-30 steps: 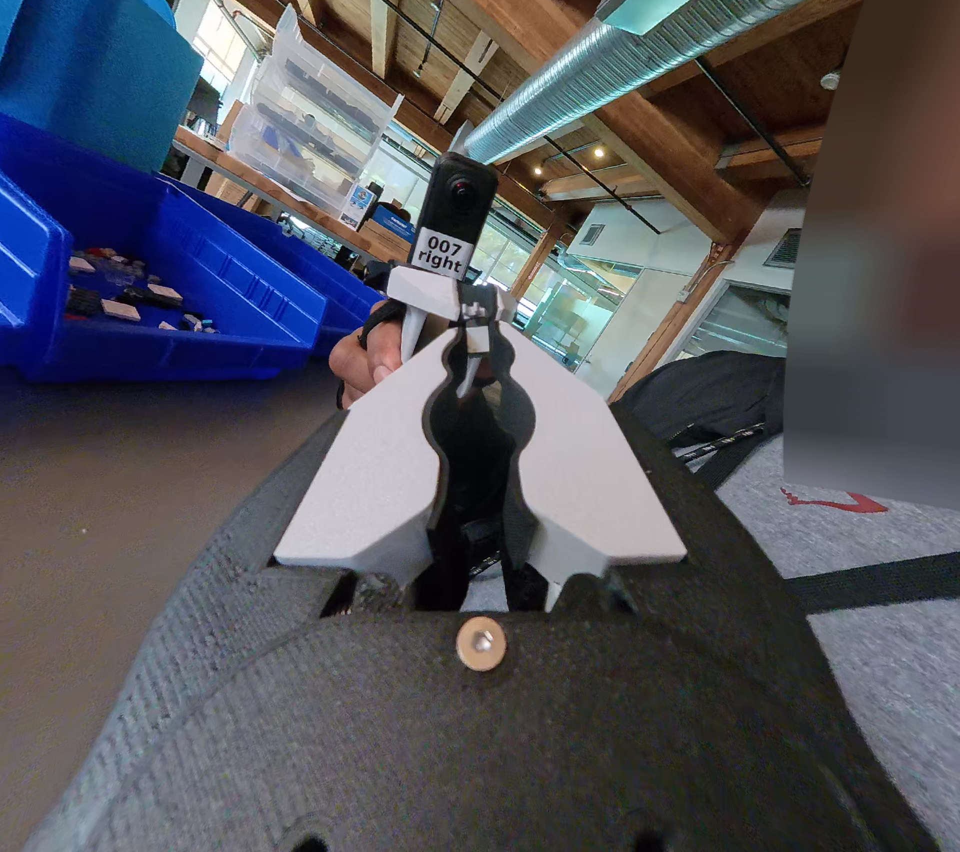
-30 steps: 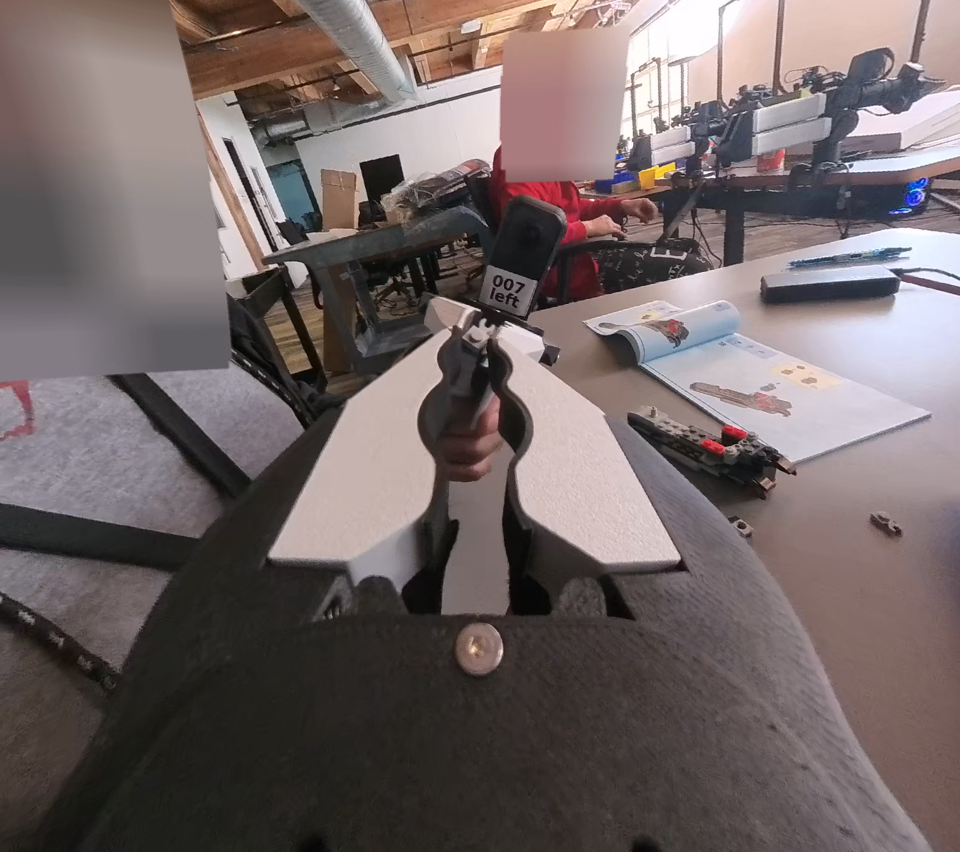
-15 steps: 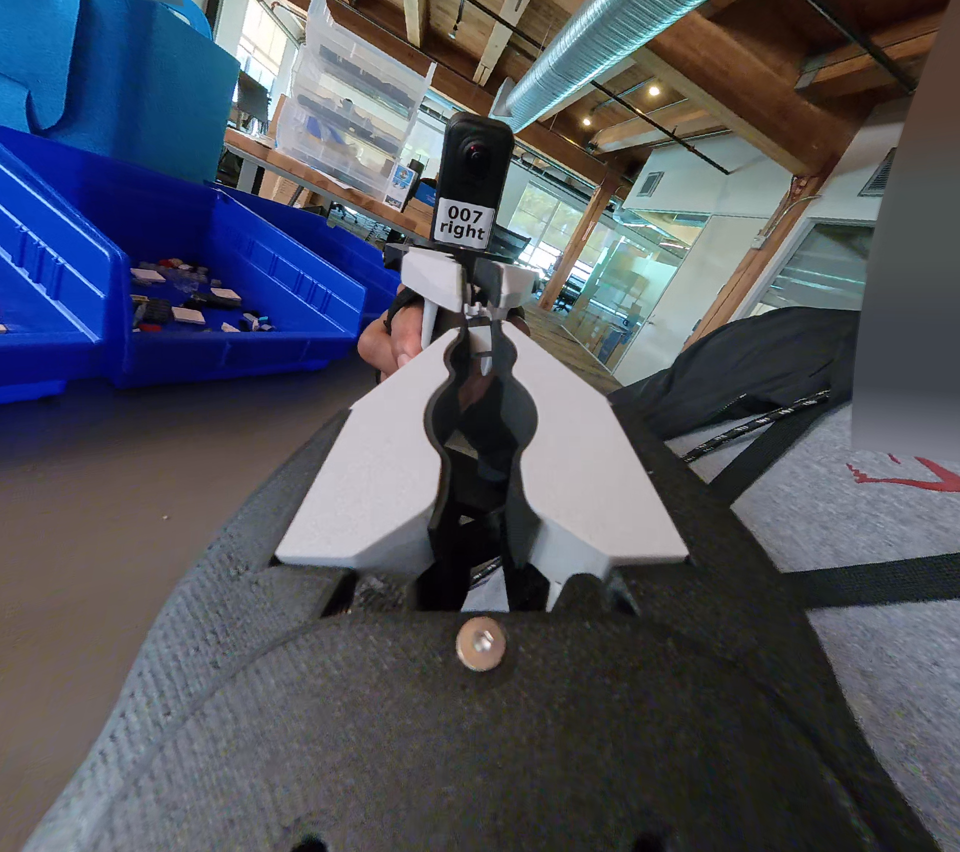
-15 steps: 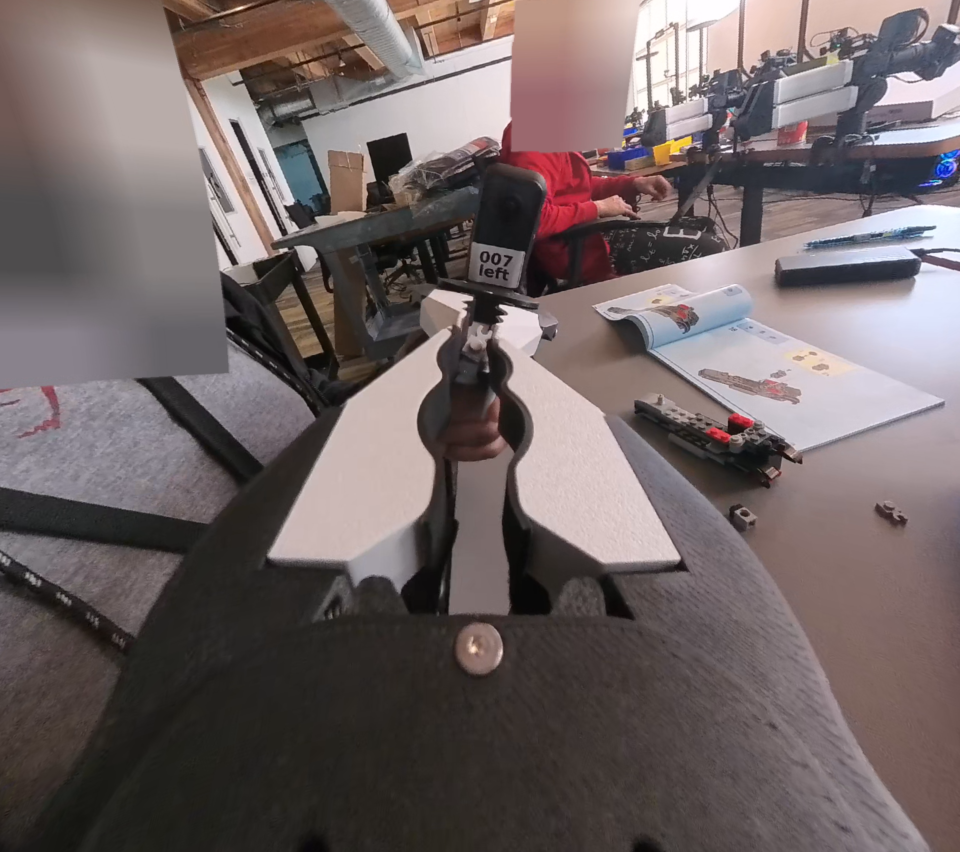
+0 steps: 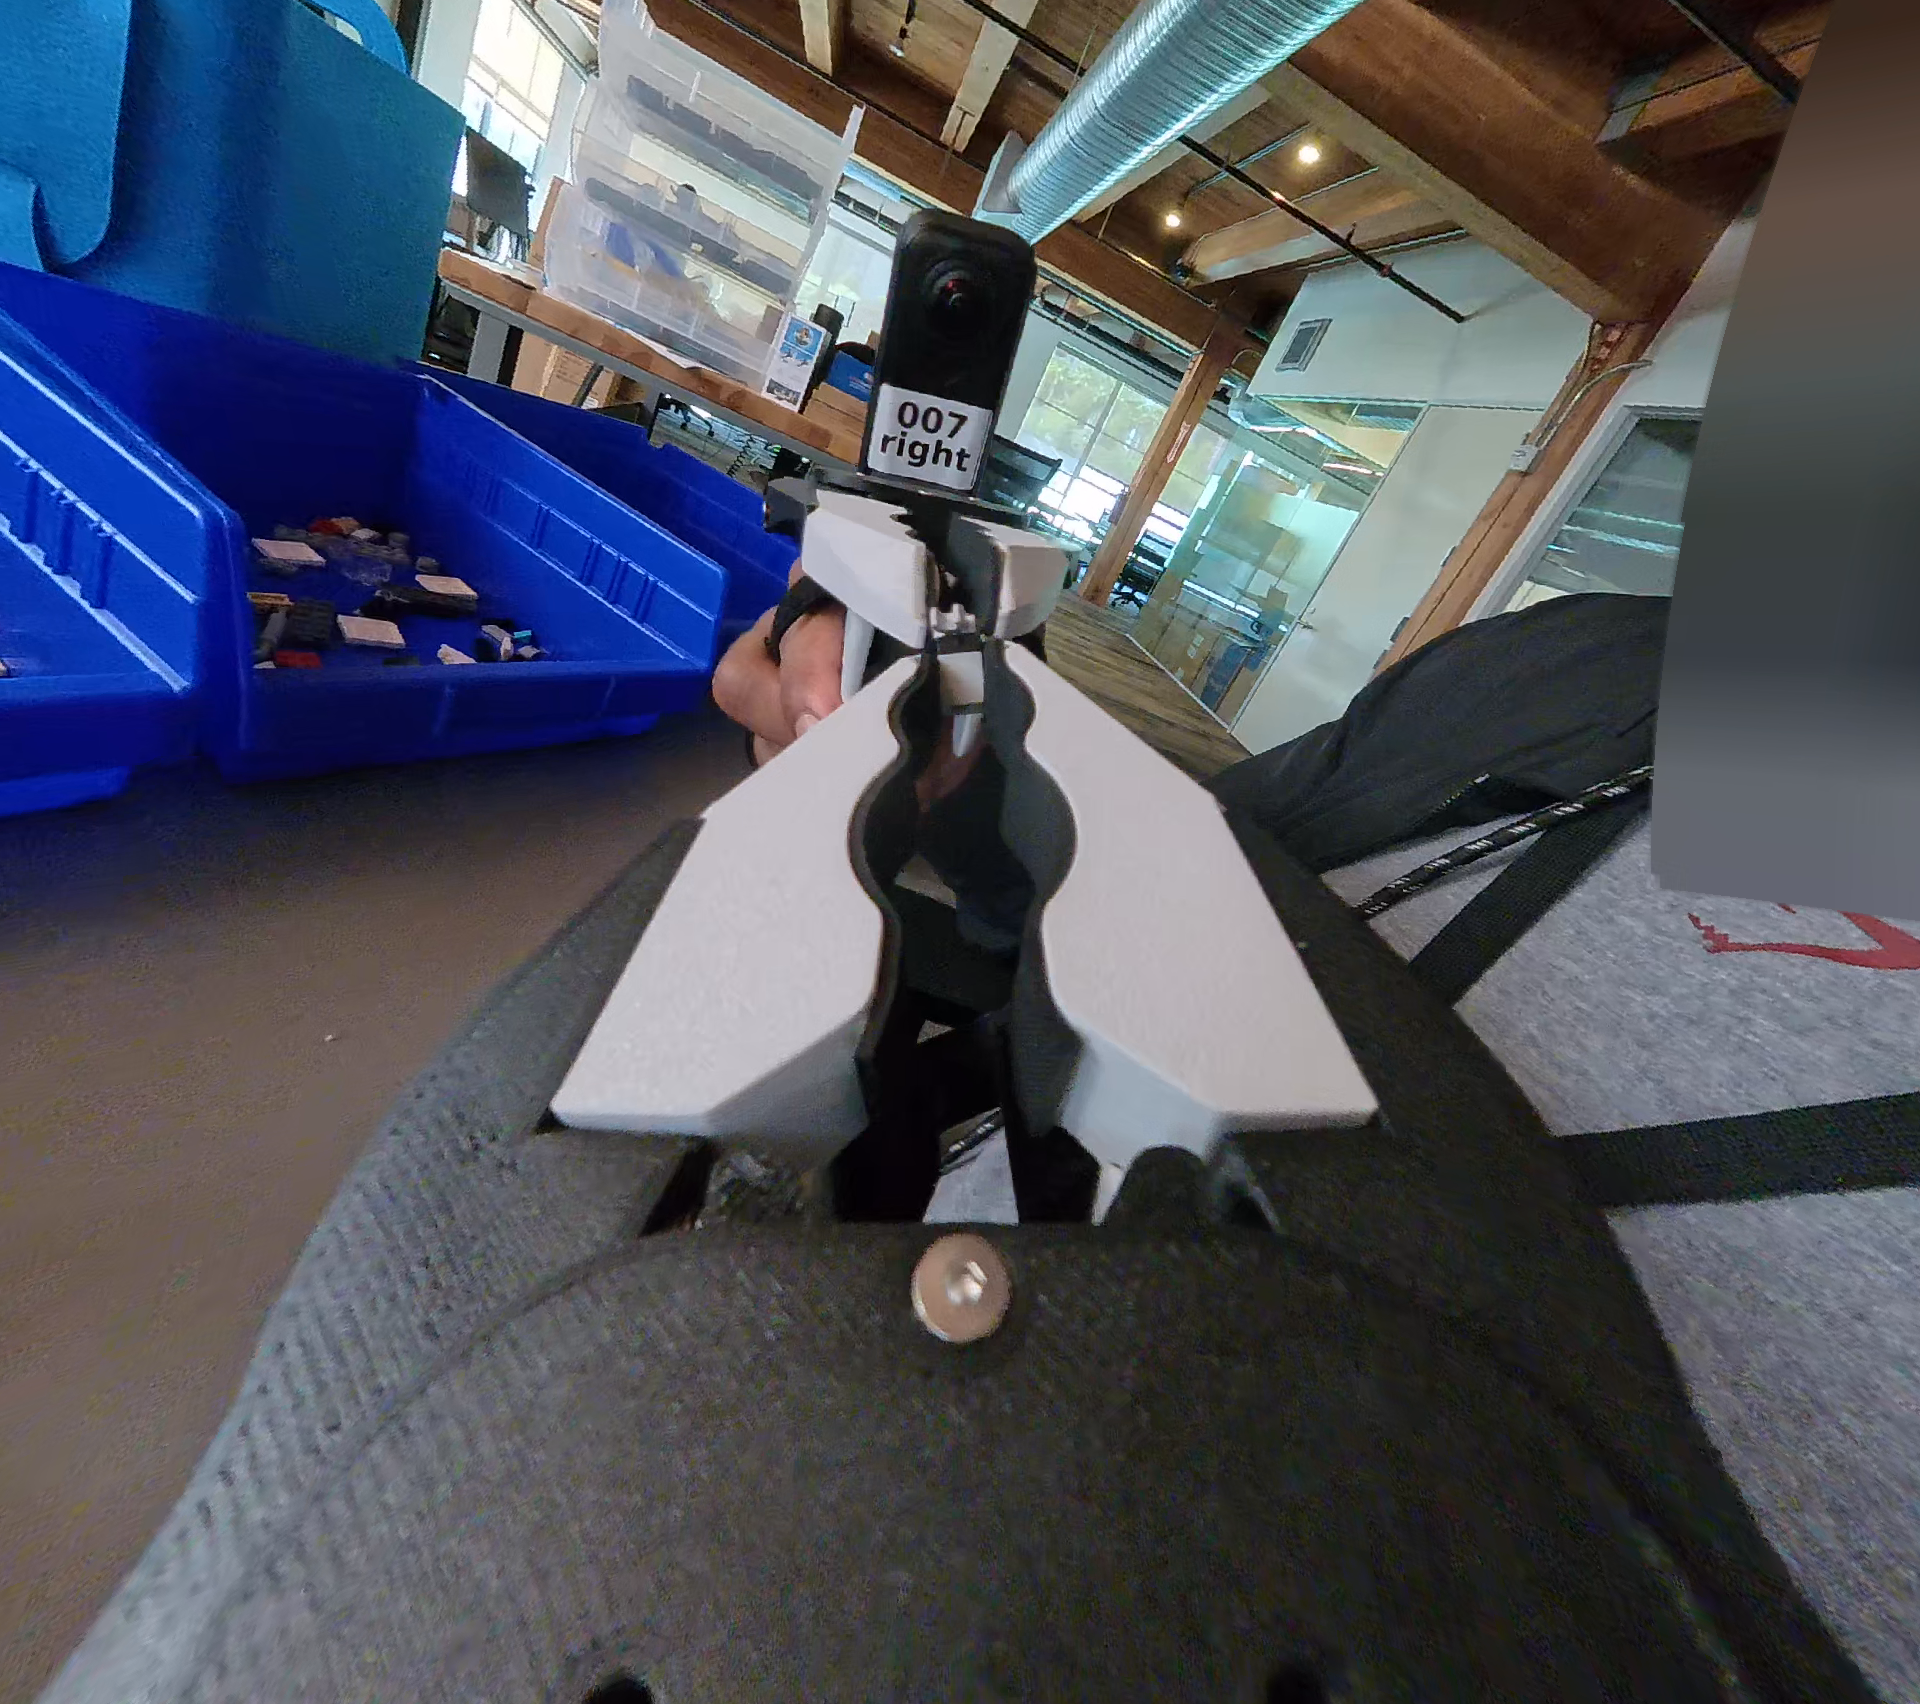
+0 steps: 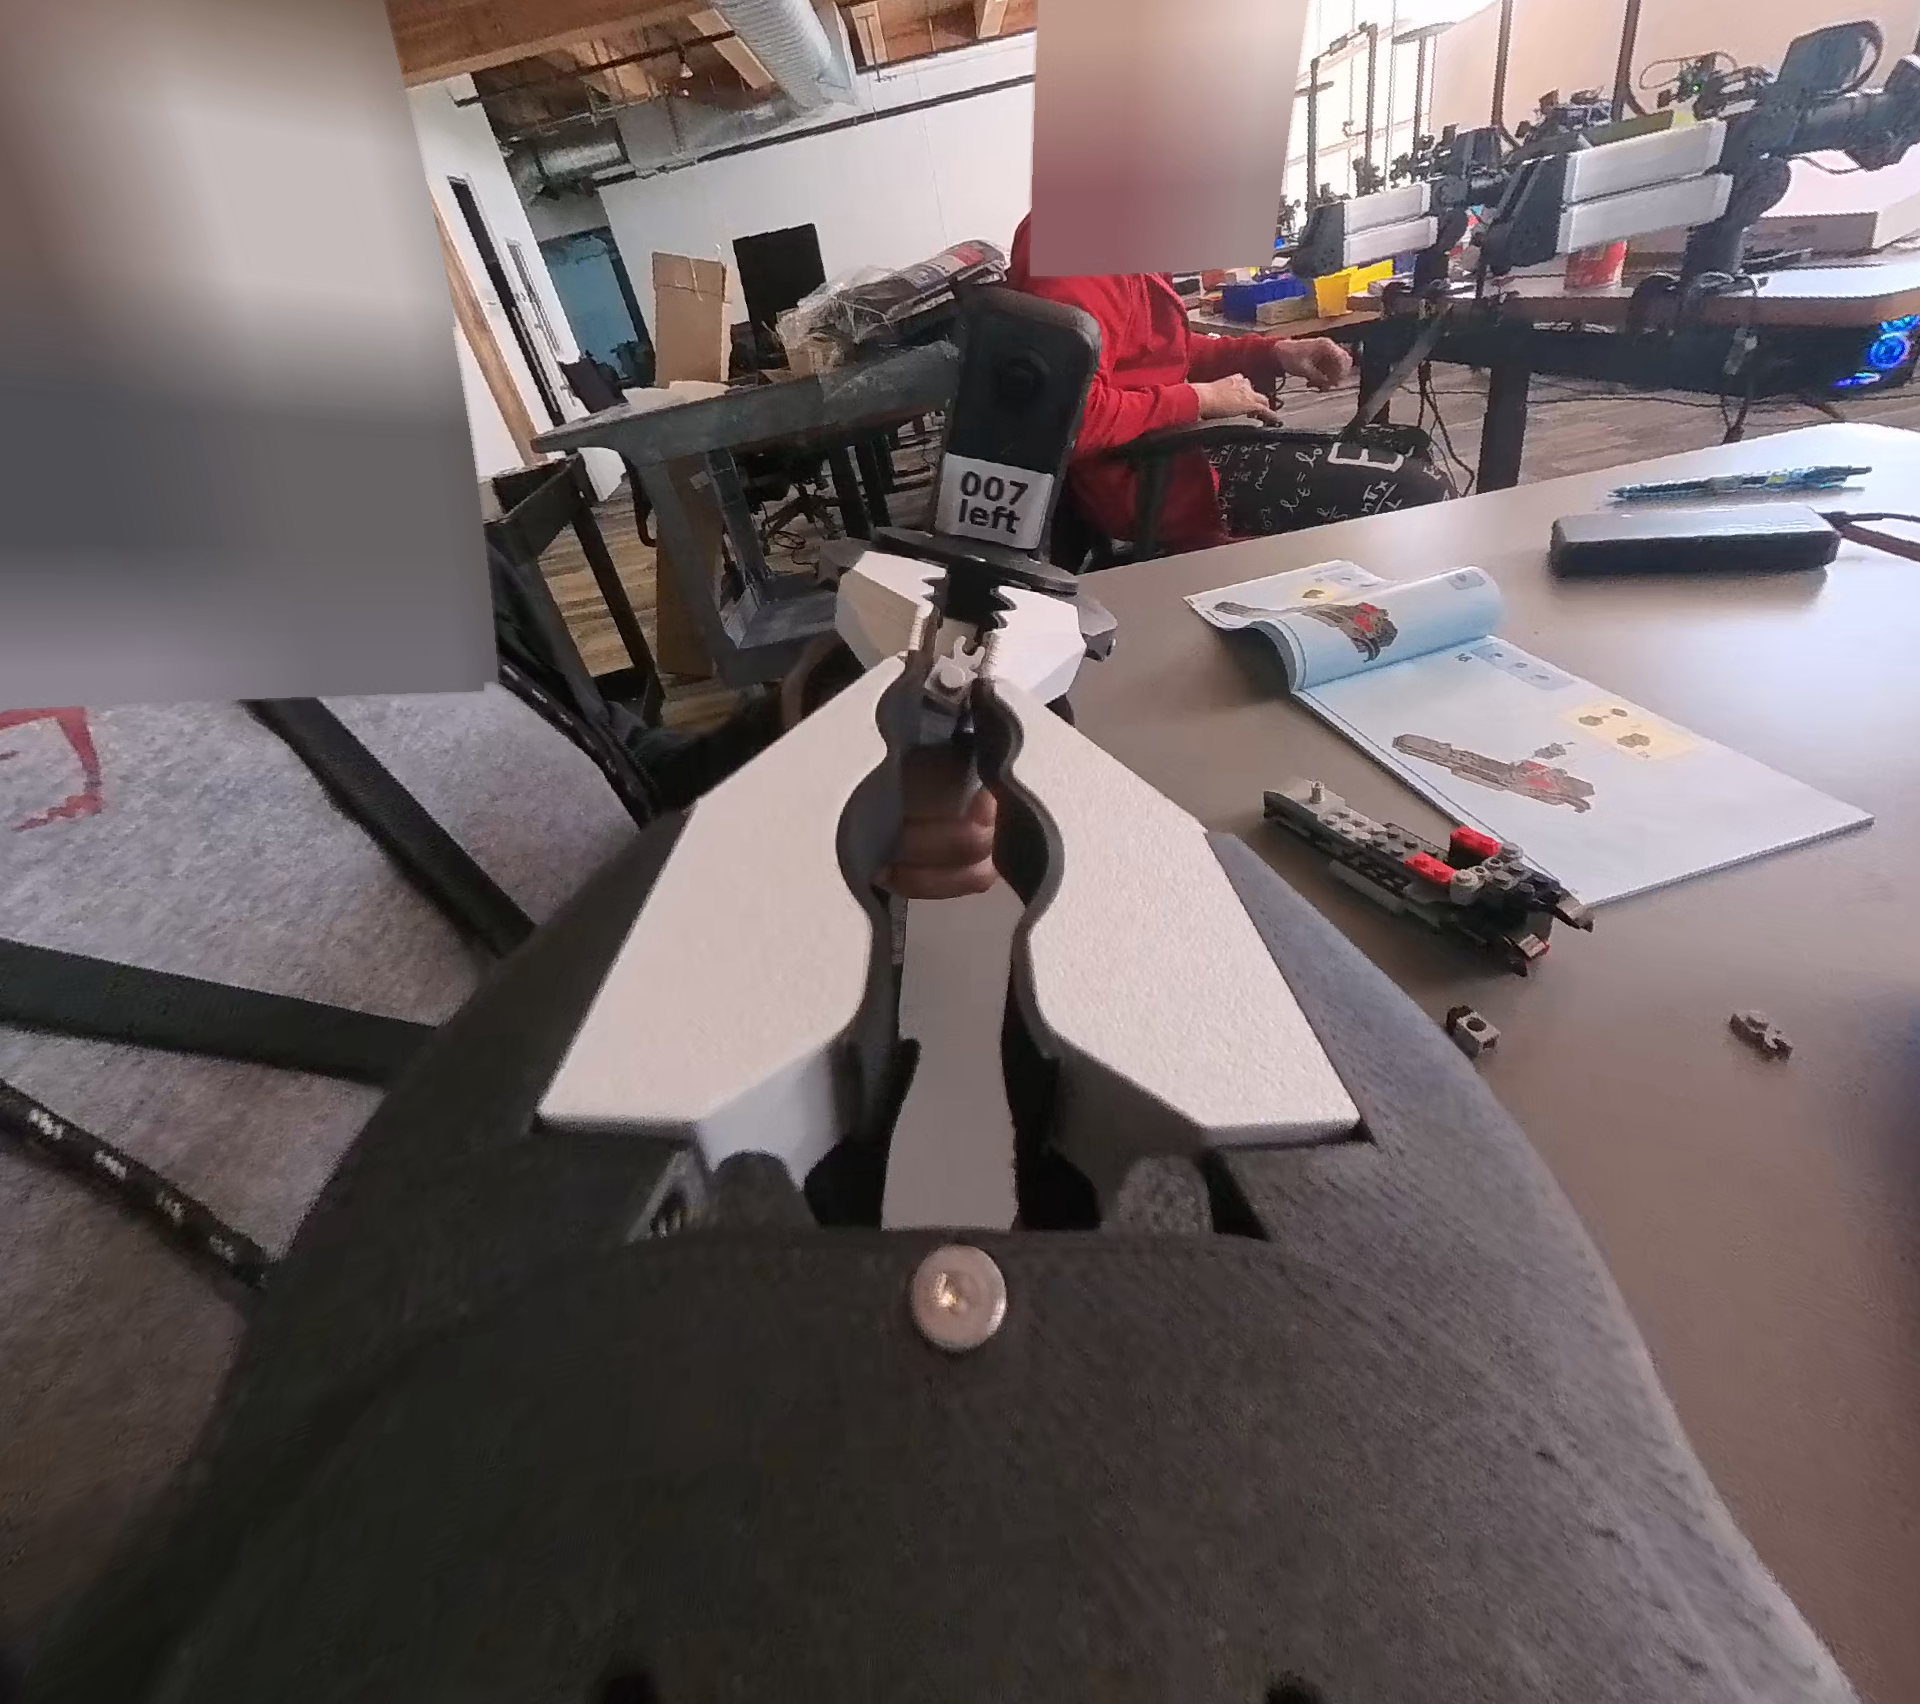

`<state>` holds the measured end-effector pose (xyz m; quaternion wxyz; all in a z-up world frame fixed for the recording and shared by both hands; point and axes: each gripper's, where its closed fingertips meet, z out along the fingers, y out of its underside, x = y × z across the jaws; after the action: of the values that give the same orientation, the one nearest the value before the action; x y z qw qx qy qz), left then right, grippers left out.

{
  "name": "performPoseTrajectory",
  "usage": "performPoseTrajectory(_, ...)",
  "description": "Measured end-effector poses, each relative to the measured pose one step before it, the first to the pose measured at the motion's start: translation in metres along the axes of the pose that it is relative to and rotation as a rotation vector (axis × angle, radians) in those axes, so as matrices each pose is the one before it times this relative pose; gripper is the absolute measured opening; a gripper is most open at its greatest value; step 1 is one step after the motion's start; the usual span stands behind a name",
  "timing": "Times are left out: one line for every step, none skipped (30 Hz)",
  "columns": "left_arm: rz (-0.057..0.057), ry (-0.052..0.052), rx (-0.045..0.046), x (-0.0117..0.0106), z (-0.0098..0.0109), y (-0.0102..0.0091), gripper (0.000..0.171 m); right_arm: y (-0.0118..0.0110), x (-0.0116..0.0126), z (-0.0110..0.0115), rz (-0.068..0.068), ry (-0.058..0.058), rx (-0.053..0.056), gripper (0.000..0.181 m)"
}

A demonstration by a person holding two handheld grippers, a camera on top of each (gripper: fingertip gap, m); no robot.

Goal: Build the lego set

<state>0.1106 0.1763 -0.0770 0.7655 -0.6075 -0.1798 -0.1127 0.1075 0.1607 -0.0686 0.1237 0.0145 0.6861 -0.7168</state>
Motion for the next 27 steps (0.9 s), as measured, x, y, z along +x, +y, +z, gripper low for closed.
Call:
performPoseTrajectory(-0.0046,0.0052,0.00188,0.00052,0.00001,-0.00009,0.009,0.00001,-0.00047,0.00016,-0.0049,-0.0025,0.0013,0.009)
performPoseTrajectory(-0.0059,0.0057,0.00212,0.00054,-0.00008,-0.00010,0.009,-0.00007,-0.00046,0.00021,-0.0039,-0.0032,0.0009,0.009)
performPoseTrajectory(-0.0069,0.0054,0.00206,0.00025,-0.00007,-0.00013,0.008,0.00007,-0.00041,0.00027,-0.0050,-0.0029,0.0001,0.009)
performPoseTrajectory(-0.0071,0.0074,0.00112,0.00051,-0.00007,0.00011,0.008,0.00006,-0.00045,0.00023,-0.0062,-0.0037,-0.0006,0.010)
performPoseTrajectory(-0.0084,0.0067,0.00120,0.00037,-0.00008,0.00013,0.008,0.00012,-0.00034,0.00010,-0.0077,-0.0035,-0.0010,0.010)
performPoseTrajectory(-0.0086,0.0043,0.00165,0.00009,-0.00003,-0.00003,0.009,0.00014,-0.00009,0.00006,-0.0070,-0.0021,-0.0013,0.010)
performPoseTrajectory(-0.0076,0.0051,0.00139,0.00008,-0.00008,0.00009,0.008,0.00004,0.00002,0.00009,-0.0042,-0.0035,-0.0012,0.009)
performPoseTrajectory(-0.0074,0.0067,0.00141,0.00034,0.00003,0.00001,0.008,0.00003,-0.00036,0.00004,-0.0036,-0.0059,-0.0004,0.010)
performPoseTrajectory(-0.0073,0.0062,0.00200,0.00026,0.00007,-0.00008,0.008,-0.00007,-0.00015,0.00010,-0.0047,-0.0058,0.0009,0.010)
performPoseTrajectory(-0.0092,0.0069,0.00192,0.00022,0.00003,0.00001,0.008,-0.00004,-0.00027,-0.00007,-0.0042,-0.0062,0.0013,0.010)
performPoseTrajectory(-0.0108,0.0082,0.00175,0.00029,0.00009,0.00003,0.008,0.00007,-0.00030,0.00009,-0.0027,-0.0067,0.0012,0.009)
performPoseTrajectory(-0.0108,0.0088,0.00268,0.00036,-0.00001,0.00007,0.008,-0.00009,-0.00033,0.00009,-0.0020,-0.0072,0.0015,0.009)
performPoseTrajectory(-0.0099,0.0095,0.00225,0.00052,-0.00004,0.00008,0.008,-0.00010,-0.00043,0.00010,-0.0015,-0.0076,0.0017,0.010)
performPoseTrajectory(-0.0105,0.0070,0.00225,0.00017,0.00008,-0.00004,0.008,0.00009,-0.00018,0.00008,-0.0001,-0.0068,0.0008,0.010)
performPoseTrajectory(-0.0086,0.0049,0.00238,-0.00005,-0.00022,-0.00005,0.008,0.00003,0.00001,0.00012,0.0007,-0.0050,-0.0002,0.010)
performPoseTrajectory(-0.0063,0.0065,0.00128,0.00027,-0.00008,0.00008,0.008,0.00005,-0.00017,0.00020,-0.0013,-0.0052,0.0000,0.009)
performPoseTrajectory(-0.0057,0.0049,0.00258,0.00037,-0.00005,-0.00015,0.008,-0.00011,-0.00034,0.00010,-0.0012,-0.0046,0.0006,0.009)
performPoseTrajectory(-0.0057,0.0061,0.00140,0.00042,0.00006,0.00001,0.008,-0.00016,-0.00038,0.00025,0.0006,-0.0049,0.0002,0.009)
performPoseTrajectory(-0.0064,0.0076,0.00051,0.00068,0.00008,0.00016,0.008,-0.00009,-0.00055,0.00011,-0.0019,-0.0057,0.0006,0.009)
performPoseTrajectory(-0.0065,0.0074,0.00091,0.00057,0.00011,0.00005,0.008,-0.00019,-0.00058,0.00000,-0.0026,-0.0053,0.0013,0.009)
performPoseTrajectory(-0.0084,0.0088,0.00187,0.00075,0.00014,-0.00007,0.008,-0.00035,-0.00069,0.00017,-0.0022,-0.0061,0.0025,0.009)
performPoseTrajectory(-0.0130,0.0139,0.00195,0.00116,0.00019,0.00014,0.008,-0.00040,-0.00094,0.00018,-0.0023,-0.0079,0.0043,0.010)
performPoseTrajectory(-0.0166,0.0170,0.00429,0.00122,0.00020,-0.00017,0.008,-0.00053,-0.00095,0.00025,-0.0011,-0.0081,0.0058,0.010)
performPoseTrajectory(-0.0160,0.0164,0.00569,0.00107,0.00010,-0.00022,0.008,-0.00057,-0.00081,0.00033,0.0006,-0.0071,0.0060,0.011)
performPoseTrajectory(-0.0153,0.0152,0.00509,0.00099,0.00006,-0.00019,0.008,-0.00047,-0.00057,0.00035,0.0003,-0.0064,0.0052,0.010)
performPoseTrajectory(-0.0113,0.0114,0.00433,0.00061,0.00005,-0.00003,0.008,-0.00021,-0.00046,0.00015,0.0003,-0.0055,0.0040,0.010)
performPoseTrajectory(-0.0069,0.0070,0.00220,0.00031,-0.00003,0.00009,0.008,-0.00009,-0.00027,0.00008,0.0013,-0.0051,0.0023,0.010)
